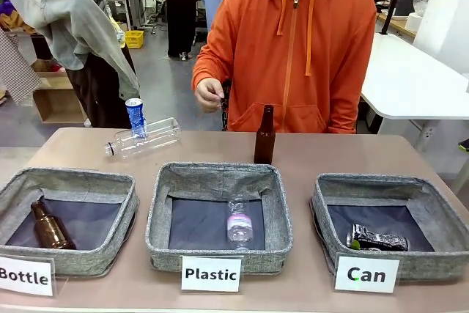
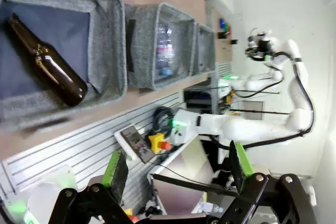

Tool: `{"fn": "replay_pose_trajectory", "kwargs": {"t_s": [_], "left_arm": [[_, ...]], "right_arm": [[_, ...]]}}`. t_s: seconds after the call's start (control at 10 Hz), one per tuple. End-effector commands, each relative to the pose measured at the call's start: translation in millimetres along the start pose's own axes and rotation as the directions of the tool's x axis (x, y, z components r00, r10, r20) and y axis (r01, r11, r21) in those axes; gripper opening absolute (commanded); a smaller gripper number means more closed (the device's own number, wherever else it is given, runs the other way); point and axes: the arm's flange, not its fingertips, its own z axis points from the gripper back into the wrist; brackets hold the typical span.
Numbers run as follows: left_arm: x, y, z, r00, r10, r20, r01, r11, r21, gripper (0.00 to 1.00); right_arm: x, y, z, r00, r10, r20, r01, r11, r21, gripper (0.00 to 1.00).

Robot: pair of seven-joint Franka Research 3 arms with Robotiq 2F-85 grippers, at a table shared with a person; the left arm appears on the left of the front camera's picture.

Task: Sort the can waste into the basket.
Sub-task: Pick up the can waste from the table and place it in the right Fabric basket.

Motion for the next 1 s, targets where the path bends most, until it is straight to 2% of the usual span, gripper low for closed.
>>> {"fn": "replay_pose_trajectory", "kwargs": {"t_s": [0.0, 0.2, 0.5, 0.6, 0.8, 0.9], "left_arm": [[53.7, -28.3, -31.8, 0.998, -0.037, -0.047, 0.044, 0.989, 0.140, 1.00], [111.4, -37.9, -73.4, 0.993, -0.113, -0.022, 0.115, 0.974, 0.194, 1.00], [191.1, -23.9, -121.5, 0.978, -0.205, 0.023, 0.196, 0.958, 0.209, 1.00], [216.5, -14.5, -130.8, 0.977, -0.203, 0.067, 0.184, 0.959, 0.218, 1.00], [261.1, 2.7, -143.5, 0.957, -0.176, 0.230, 0.115, 0.960, 0.255, 1.00], [273.3, 10.6, -148.2, 0.946, -0.182, 0.268, 0.099, 0.950, 0.296, 1.00]], "right_arm": [[-3.3, -1.9, -3.2, 1.000, 0.021, 0.006, -0.021, 1.000, -0.010, 1.00], [-3.3, -1.9, -3.2, 1.000, 0.021, 0.006, -0.021, 1.000, -0.010, 1.00], [-3.3, -1.9, -3.2, 1.000, 0.021, 0.006, -0.021, 1.000, -0.010, 1.00], [-3.3, -1.9, -3.2, 1.000, 0.021, 0.006, -0.021, 1.000, -0.010, 1.00], [-3.3, -1.9, -3.2, 1.000, 0.021, 0.006, -0.021, 1.000, -0.010, 1.00], [-3.3, -1.9, -3.2, 1.000, 0.021, 0.006, -0.021, 1.000, -0.010, 1.00]]}}
